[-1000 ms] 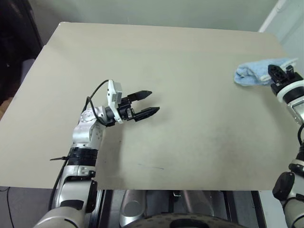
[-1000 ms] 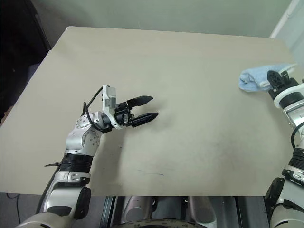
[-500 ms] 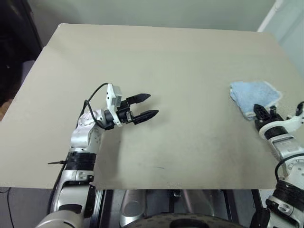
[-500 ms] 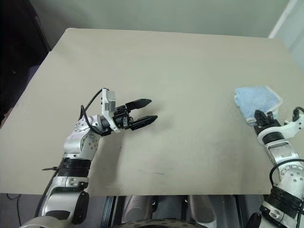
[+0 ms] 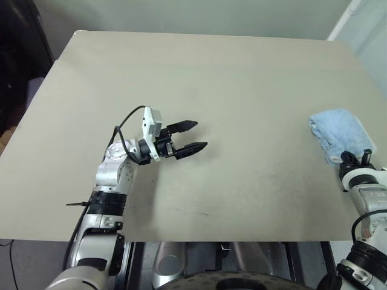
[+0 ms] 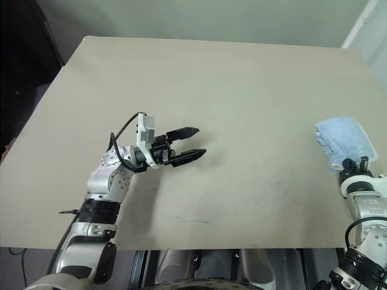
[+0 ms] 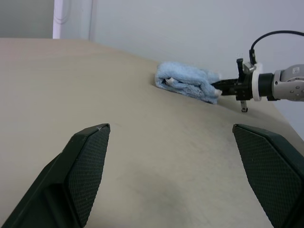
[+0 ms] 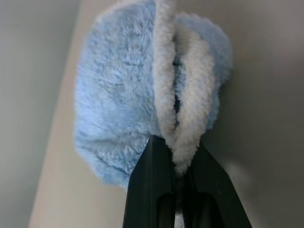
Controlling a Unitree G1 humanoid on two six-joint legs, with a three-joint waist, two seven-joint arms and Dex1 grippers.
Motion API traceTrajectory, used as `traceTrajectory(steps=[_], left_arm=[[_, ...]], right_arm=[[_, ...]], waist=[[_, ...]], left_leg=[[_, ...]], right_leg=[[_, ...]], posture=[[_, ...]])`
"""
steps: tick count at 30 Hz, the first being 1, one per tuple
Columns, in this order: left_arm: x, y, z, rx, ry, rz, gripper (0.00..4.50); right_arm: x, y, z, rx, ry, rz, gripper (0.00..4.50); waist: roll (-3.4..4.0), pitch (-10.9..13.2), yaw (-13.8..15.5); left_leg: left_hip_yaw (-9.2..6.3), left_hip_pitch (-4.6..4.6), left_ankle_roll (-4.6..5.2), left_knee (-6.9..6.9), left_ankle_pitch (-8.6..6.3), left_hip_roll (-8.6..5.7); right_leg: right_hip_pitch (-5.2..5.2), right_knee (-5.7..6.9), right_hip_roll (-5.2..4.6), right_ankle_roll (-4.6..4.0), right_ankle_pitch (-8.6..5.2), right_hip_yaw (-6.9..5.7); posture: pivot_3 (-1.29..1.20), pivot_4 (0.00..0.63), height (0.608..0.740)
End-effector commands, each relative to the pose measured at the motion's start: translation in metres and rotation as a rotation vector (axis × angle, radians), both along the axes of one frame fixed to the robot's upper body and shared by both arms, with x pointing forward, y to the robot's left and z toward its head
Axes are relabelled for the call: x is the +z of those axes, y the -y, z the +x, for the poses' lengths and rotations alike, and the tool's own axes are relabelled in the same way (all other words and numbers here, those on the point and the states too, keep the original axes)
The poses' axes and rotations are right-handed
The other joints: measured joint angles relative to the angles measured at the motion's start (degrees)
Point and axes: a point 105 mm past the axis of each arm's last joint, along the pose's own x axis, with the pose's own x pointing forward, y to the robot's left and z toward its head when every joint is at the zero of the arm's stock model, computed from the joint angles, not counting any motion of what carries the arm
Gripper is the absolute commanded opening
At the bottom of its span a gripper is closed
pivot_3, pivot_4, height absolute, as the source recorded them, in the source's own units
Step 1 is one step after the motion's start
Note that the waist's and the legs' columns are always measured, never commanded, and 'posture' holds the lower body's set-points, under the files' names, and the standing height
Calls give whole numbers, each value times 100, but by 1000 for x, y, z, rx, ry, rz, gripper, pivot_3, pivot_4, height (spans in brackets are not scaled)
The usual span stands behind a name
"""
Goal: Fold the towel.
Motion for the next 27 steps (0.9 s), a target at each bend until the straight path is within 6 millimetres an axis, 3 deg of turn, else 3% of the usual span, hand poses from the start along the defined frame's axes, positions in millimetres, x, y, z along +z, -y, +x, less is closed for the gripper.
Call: traceTrajectory(steps=[1,2,5,16,22,27], left_arm=[[11,5,-1,-26,42,-1,4500],[11,5,-1,-26,41,-1,4500],[11,4,-2,-24,39,-1,4500],[9,4,-2,-11,36,2,4500],[13,-2,3,33,55,-9,4500],[19,-5,7,49,61,-35,4500]], right_arm=[[9,-3,-1,-4,17,-23,58],[8,-3,-1,-9,14,-18,58],[7,2,-3,-29,9,-15,712],[12,14,-16,-58,54,33,4405],[27,29,-46,-47,56,-108,4405],[81,7,-49,153,141,-554,4405]], waist=[[0,0,0],[0,0,1],[0,0,9],[-1,0,27],[1,-1,114],[12,-1,46]], left_leg=[[-1,0,0,0,0,0],[-1,1,0,0,0,0],[-2,1,0,0,0,0],[-2,1,0,1,0,0],[-8,-4,-2,1,-13,-3],[11,-5,-5,3,-31,-4]], right_leg=[[0,0,0,0,0,0],[1,0,0,-1,0,0],[1,0,0,-1,0,0],[4,-1,0,0,-2,0],[6,-1,0,4,-26,0],[3,-2,-5,8,-37,4]], posture=[[0,150,697],[0,150,697],[0,150,697],[0,150,697],[0,150,697],[0,150,697]])
